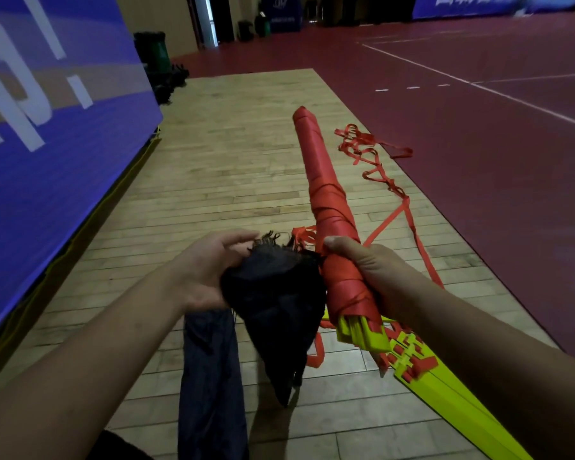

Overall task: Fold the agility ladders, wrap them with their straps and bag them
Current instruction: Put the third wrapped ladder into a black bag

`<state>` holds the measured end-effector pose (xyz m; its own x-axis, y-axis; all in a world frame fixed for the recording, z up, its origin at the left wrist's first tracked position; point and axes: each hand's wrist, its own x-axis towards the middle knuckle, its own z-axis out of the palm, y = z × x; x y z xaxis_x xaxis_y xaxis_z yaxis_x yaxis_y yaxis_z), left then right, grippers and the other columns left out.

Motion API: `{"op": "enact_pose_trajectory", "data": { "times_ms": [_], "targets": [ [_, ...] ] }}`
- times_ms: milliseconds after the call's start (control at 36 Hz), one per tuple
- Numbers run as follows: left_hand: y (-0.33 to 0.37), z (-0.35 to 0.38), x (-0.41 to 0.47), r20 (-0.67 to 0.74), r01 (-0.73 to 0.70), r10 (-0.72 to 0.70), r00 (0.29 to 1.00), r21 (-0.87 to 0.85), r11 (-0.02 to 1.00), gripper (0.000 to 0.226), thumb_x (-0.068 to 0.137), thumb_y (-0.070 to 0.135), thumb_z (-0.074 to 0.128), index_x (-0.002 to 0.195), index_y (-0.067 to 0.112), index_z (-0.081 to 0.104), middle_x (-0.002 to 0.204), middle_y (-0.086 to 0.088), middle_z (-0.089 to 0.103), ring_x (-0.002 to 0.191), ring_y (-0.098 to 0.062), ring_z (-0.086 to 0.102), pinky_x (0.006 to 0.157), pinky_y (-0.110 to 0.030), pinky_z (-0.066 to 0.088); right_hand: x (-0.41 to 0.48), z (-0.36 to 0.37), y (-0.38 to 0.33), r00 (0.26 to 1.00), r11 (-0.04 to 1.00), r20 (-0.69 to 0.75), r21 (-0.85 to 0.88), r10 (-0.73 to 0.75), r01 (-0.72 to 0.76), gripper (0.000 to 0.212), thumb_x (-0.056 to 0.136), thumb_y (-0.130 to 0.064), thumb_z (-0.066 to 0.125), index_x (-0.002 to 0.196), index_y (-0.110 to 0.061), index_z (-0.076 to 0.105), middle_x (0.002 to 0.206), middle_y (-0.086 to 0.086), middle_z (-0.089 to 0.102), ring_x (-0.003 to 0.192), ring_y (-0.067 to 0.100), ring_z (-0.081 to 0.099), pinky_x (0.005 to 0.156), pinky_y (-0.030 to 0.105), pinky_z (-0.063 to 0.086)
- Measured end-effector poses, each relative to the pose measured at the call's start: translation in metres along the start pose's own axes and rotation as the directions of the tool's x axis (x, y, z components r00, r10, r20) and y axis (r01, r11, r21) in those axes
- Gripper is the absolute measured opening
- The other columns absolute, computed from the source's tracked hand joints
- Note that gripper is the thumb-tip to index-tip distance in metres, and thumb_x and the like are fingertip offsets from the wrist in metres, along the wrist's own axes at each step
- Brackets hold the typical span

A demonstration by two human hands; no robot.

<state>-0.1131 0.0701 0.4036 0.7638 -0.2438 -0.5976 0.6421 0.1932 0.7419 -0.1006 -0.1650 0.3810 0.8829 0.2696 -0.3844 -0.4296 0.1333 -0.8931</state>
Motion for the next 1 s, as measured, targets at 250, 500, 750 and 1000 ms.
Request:
{"op": "enact_pose_trajectory", "data": {
  "times_ms": [250, 500, 750, 1000],
  "targets": [
    [0.005, -0.021, 0.014, -0.185, -0.055, 0.072, 0.98, 0.092, 0.994, 0.023, 0.095, 0.023, 0.058, 0.095, 0.004, 0.071, 0.085, -0.012, 0.075, 0.066, -0.022, 0.073, 0.055, -0.028, 0.06, 0.004, 0.004, 0.002, 0.992, 0.93, 0.029, -0.345, -0.124, 0.126, 0.04, 0.082, -0.034, 0.081, 0.103, -0.002, 0.068, 0.08, 0.014, 0.075, 0.066, 0.025, 0.073, 0.059, 0.031, 0.057],
    [0.04, -0.092, 0.049, -0.439, -0.299, 0.202, 0.876, -0.165, 0.94, 0.028, 0.101, 0.027, 0.045, 0.097, 0.01, 0.067, 0.08, -0.011, 0.075, 0.066, -0.025, 0.074, 0.073, -0.039, 0.054, 0.001, 0.02, 0.011, 0.973, 0.758, 0.214, -0.621, -0.08, 0.199, 0.038, 0.079, -0.034, 0.083, 0.097, -0.004, 0.069, 0.081, 0.015, 0.075, 0.071, 0.031, 0.075, 0.071, 0.039, 0.064],
    [0.089, -0.161, 0.022, -0.704, -0.584, 0.311, 0.638, -0.179, 0.792, 0.031, 0.102, 0.016, 0.038, 0.085, 0.012, 0.064, 0.062, -0.005, 0.072, 0.053, -0.019, 0.071, 0.071, -0.032, 0.059, -0.002, 0.026, 0.026, 0.934, 0.661, 0.354, -0.713, 0.05, 0.234, 0.035, 0.078, -0.035, 0.084, 0.099, -0.012, 0.069, 0.081, 0.009, 0.075, 0.07, 0.022, 0.076, 0.073, 0.039, 0.064],
    [0.114, -0.176, 0.02, -0.785, -0.46, 0.447, 0.429, 0.237, 0.856, 0.03, 0.101, 0.024, 0.05, 0.121, 0.005, 0.061, 0.13, -0.018, 0.063, 0.108, -0.031, 0.066, 0.082, -0.042, 0.055, -0.002, 0.027, 0.03, 0.93, 0.615, 0.362, -0.75, 0.069, 0.246, 0.042, 0.076, -0.038, 0.084, 0.104, -0.01, 0.068, 0.088, 0.013, 0.074, 0.075, 0.025, 0.076, 0.075, 0.041, 0.064]
  ]
}}
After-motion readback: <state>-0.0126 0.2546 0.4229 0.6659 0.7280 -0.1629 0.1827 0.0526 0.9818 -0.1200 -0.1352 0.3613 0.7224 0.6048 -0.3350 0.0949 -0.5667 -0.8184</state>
